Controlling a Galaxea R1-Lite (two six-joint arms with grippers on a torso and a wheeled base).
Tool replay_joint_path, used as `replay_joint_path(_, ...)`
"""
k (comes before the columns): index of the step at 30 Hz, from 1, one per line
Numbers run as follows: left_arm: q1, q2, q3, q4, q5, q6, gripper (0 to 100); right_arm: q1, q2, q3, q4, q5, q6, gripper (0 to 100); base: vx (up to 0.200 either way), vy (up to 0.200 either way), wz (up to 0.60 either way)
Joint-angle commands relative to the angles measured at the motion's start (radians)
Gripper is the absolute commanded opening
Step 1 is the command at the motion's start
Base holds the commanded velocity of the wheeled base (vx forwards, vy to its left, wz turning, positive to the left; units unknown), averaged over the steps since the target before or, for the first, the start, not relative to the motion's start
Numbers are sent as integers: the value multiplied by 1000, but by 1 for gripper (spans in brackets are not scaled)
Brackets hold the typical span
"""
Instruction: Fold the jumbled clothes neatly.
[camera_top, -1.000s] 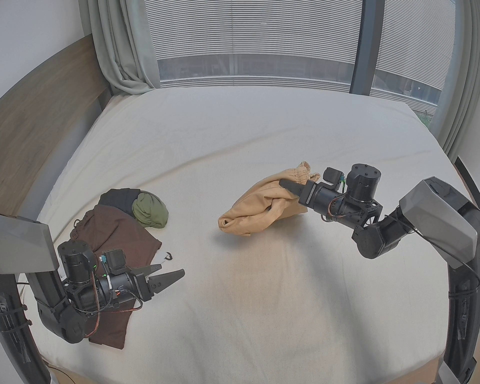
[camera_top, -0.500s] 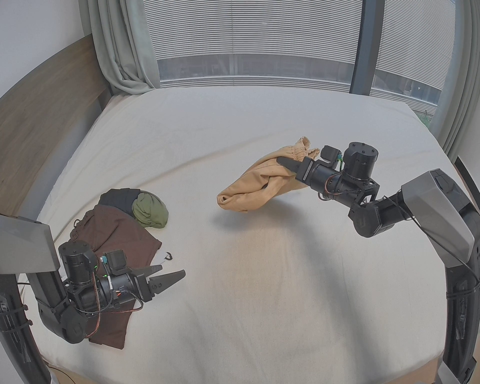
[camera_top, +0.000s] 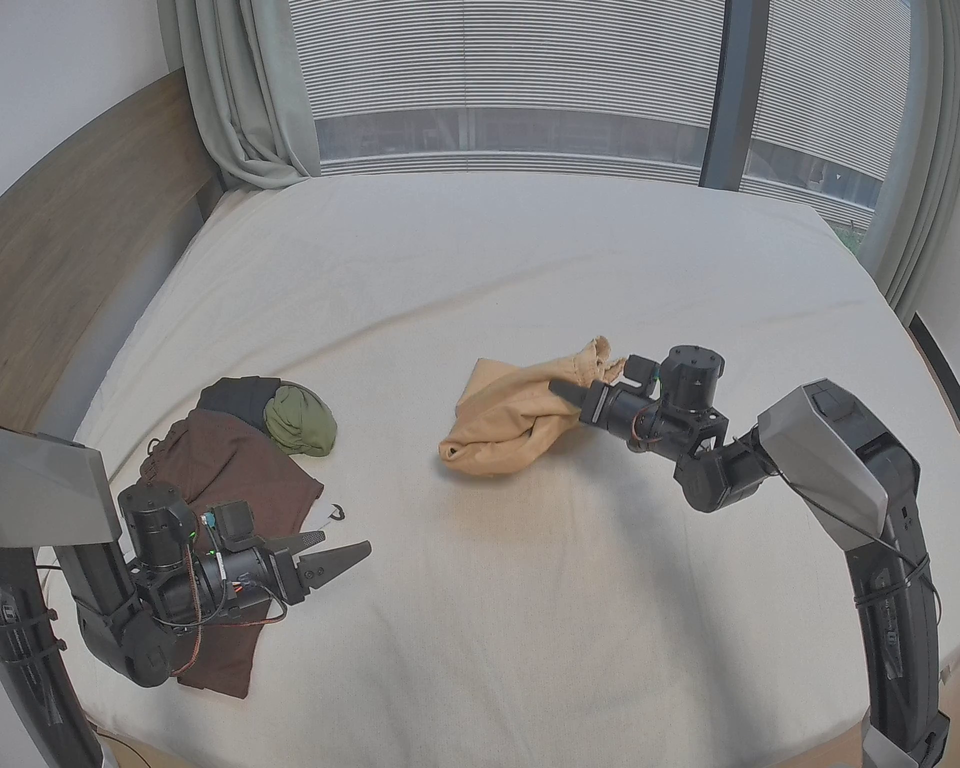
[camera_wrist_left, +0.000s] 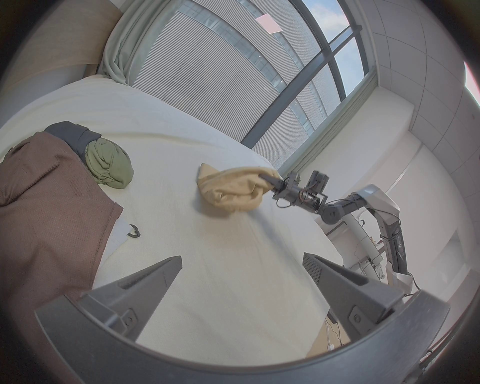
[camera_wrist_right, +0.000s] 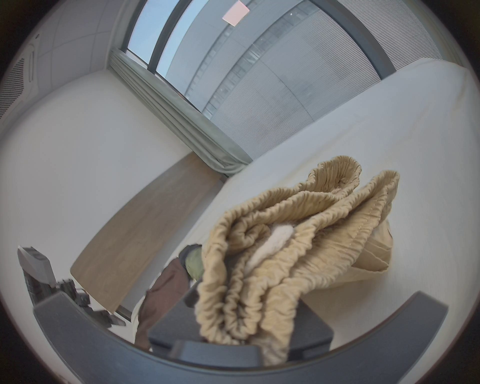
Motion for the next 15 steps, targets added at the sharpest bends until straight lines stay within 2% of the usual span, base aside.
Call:
replay_joint_path(1, -1, 5, 0, -1, 0, 0, 100, -13, 30, 164, -44, 0, -30, 0, 0, 0, 0)
replay_joint_path(7, -1, 4, 0, -1, 0, 0, 100, -13, 4, 330, -132, -2, -29, 0, 0, 0, 0)
replay_joint_path(15, -1, 4, 0, -1, 0, 0, 100, -11, 60, 364, -199, -39, -27, 0, 0, 0, 0)
